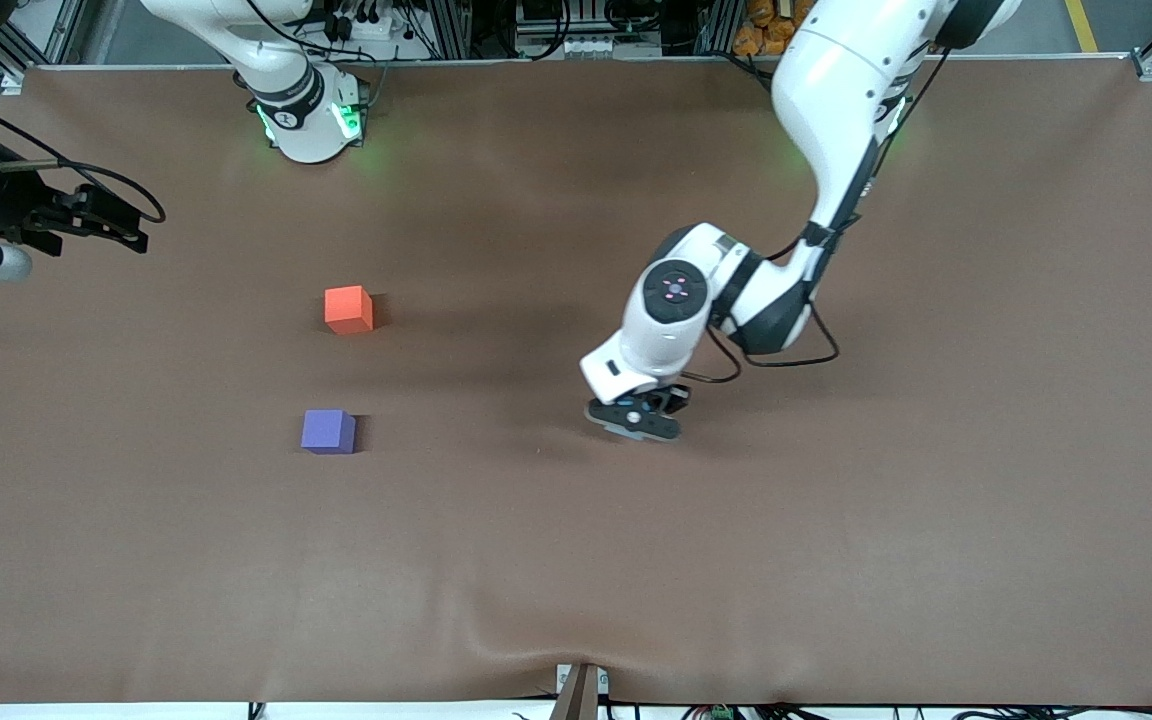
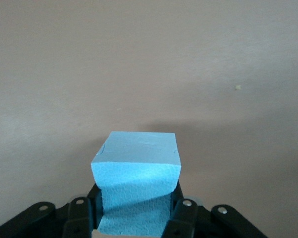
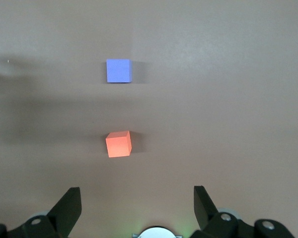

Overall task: Place blue block between orange and purple blocks
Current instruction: 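Carry the light-blue cube toward the right gripper while the right gripper approaches, then set the cube down with the left gripper while the right gripper reaches it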

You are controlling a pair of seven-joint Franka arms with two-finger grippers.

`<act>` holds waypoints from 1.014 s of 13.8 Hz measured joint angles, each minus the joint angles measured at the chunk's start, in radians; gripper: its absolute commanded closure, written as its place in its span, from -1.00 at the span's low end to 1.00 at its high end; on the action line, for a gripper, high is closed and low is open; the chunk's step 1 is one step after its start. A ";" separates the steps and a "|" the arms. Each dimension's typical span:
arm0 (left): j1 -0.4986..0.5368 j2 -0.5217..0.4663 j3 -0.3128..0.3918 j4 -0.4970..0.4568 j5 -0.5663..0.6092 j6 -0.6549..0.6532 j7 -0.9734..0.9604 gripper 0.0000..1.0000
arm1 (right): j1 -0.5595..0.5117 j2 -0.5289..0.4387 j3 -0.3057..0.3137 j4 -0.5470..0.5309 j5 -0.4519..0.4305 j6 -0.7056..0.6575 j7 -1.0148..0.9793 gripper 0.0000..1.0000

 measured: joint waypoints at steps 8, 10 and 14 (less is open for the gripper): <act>-0.135 0.104 -0.002 0.133 -0.008 -0.001 -0.075 1.00 | 0.017 0.057 0.009 -0.002 0.003 0.053 -0.029 -1.00; -0.176 0.156 -0.004 0.186 -0.019 0.001 -0.159 1.00 | 0.060 0.091 0.014 -0.003 0.003 0.080 0.042 -1.00; -0.233 0.224 -0.006 0.264 -0.042 0.004 -0.297 0.94 | 0.106 0.134 0.016 -0.033 0.003 0.152 0.086 -1.00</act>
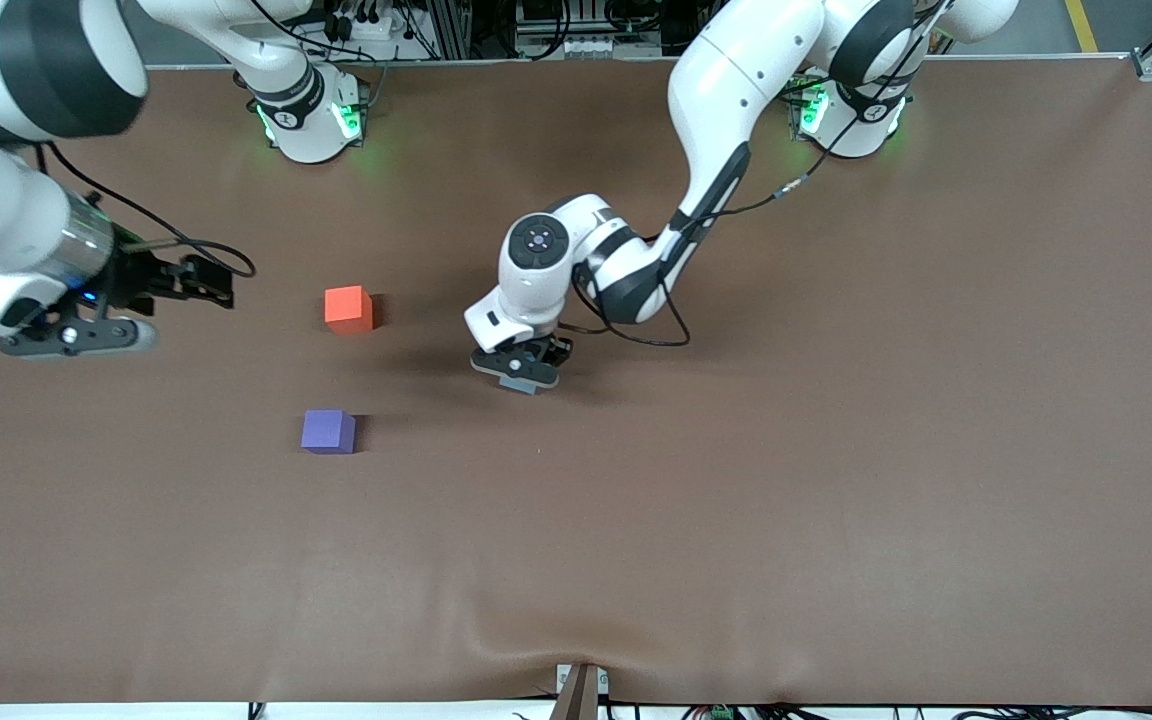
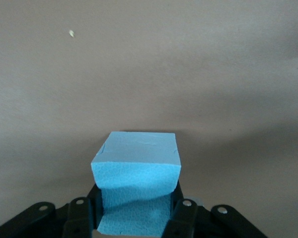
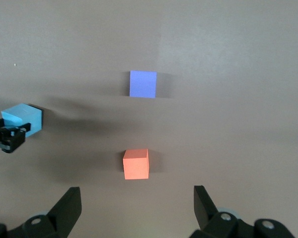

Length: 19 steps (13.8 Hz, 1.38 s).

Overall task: Place blue block between orange and purple blocks
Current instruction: 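Set the cube down with the left gripper while the right gripper reaches it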

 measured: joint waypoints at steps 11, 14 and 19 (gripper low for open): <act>0.006 -0.161 0.103 0.084 0.000 -0.223 -0.099 -1.00 | 0.143 0.087 0.002 -0.069 0.000 0.158 0.332 -1.00; 0.159 -0.360 0.143 0.081 0.000 -0.494 -0.094 -1.00 | 0.206 0.149 0.003 -0.070 0.000 0.222 0.449 -1.00; 0.486 -0.534 0.144 0.062 0.000 -0.683 0.092 -1.00 | 0.317 0.260 0.003 -0.069 0.000 0.380 0.671 -1.00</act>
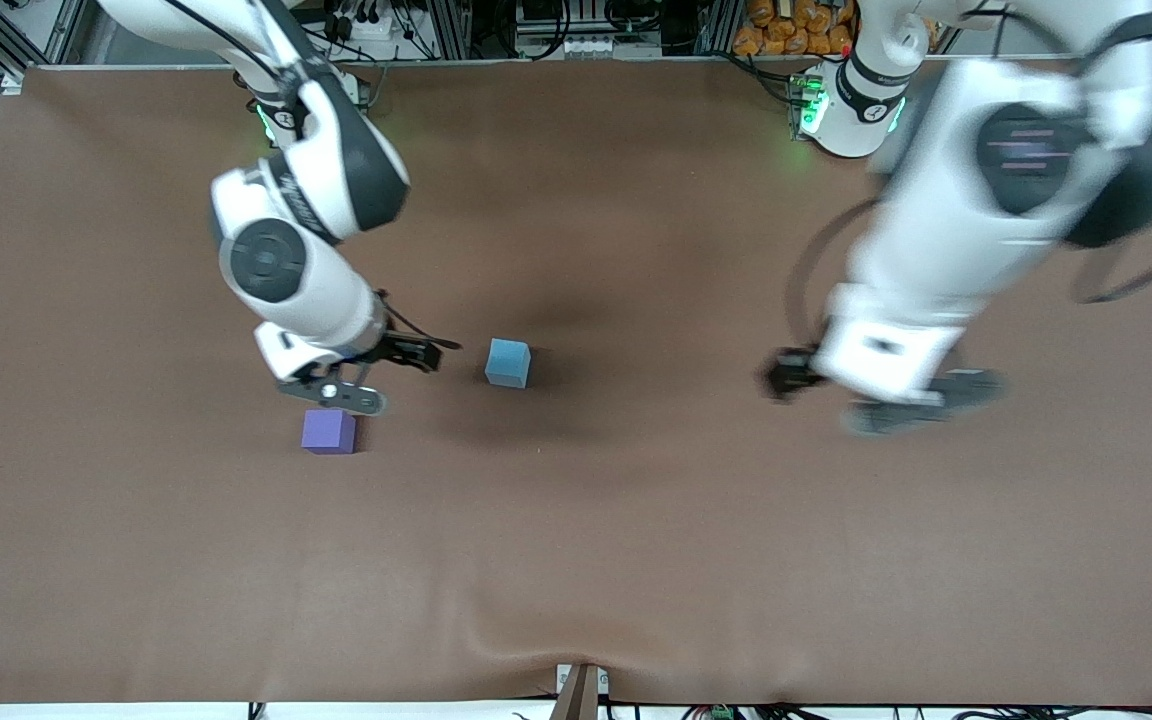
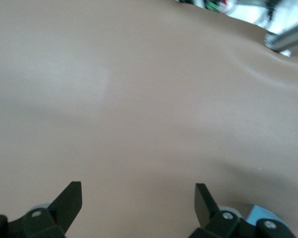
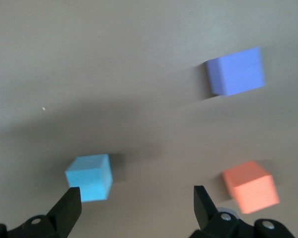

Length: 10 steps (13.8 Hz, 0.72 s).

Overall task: Place blue block between orange and purple blocks
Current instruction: 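Set the cube down with the left gripper while the right gripper reaches it, then grasp the light-blue cube with the right gripper while the left gripper withdraws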

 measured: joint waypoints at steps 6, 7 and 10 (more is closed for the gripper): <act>0.221 -0.095 -0.004 -0.009 0.000 -0.134 0.251 -1.00 | 0.088 0.148 -0.001 0.077 -0.003 0.054 0.161 -1.00; 0.244 -0.109 -0.005 -0.010 0.000 -0.155 0.278 -1.00 | 0.100 0.177 -0.001 0.095 -0.013 0.063 0.162 -1.00; 0.290 -0.155 -0.007 -0.036 0.000 -0.198 0.341 -1.00 | 0.144 0.239 0.000 0.117 -0.091 0.074 0.162 -1.00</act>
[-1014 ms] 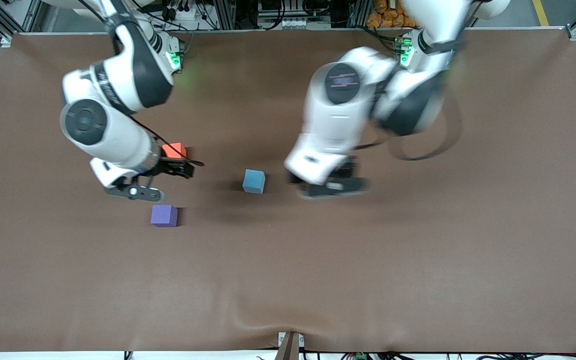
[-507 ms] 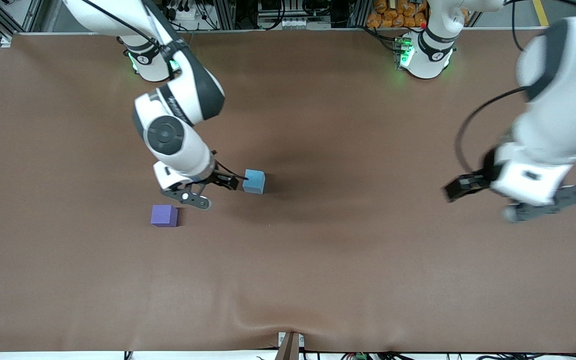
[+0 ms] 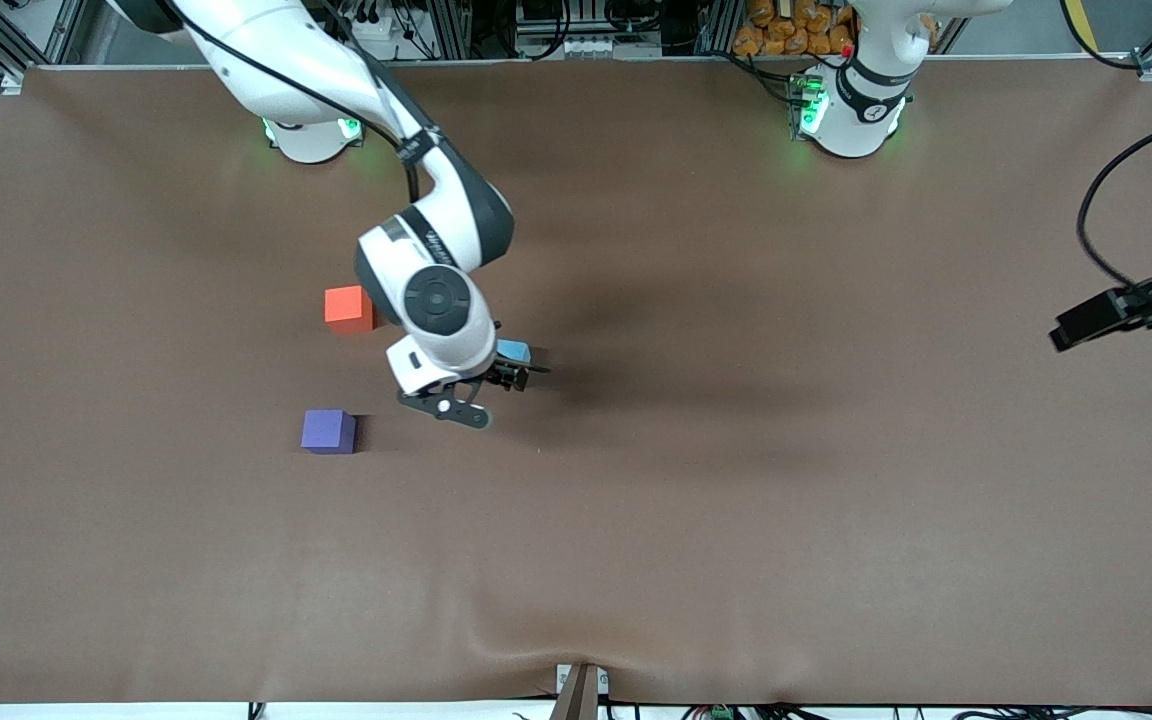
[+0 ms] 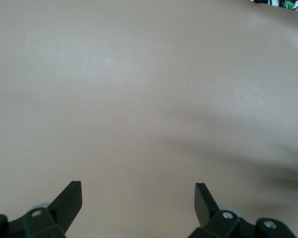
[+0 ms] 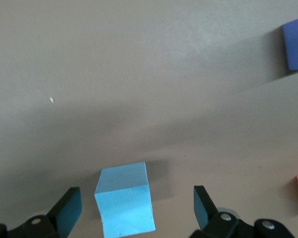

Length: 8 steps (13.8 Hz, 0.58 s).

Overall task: Place blue block between orange and purple blocks
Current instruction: 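Grasp the light-blue cube with the right gripper while the left gripper withdraws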

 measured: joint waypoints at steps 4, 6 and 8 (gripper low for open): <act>0.037 -0.112 -0.001 -0.133 -0.002 -0.002 0.061 -1.00 | 0.072 0.040 0.000 -0.006 -0.020 0.043 -0.007 -1.00; 0.036 -0.182 -0.001 -0.216 -0.002 0.001 0.065 -1.00 | 0.087 0.049 0.000 -0.016 -0.029 0.052 -0.026 -1.00; 0.034 -0.233 -0.004 -0.274 -0.002 0.004 0.066 -1.00 | 0.088 0.050 -0.002 -0.027 -0.056 0.052 -0.037 -1.00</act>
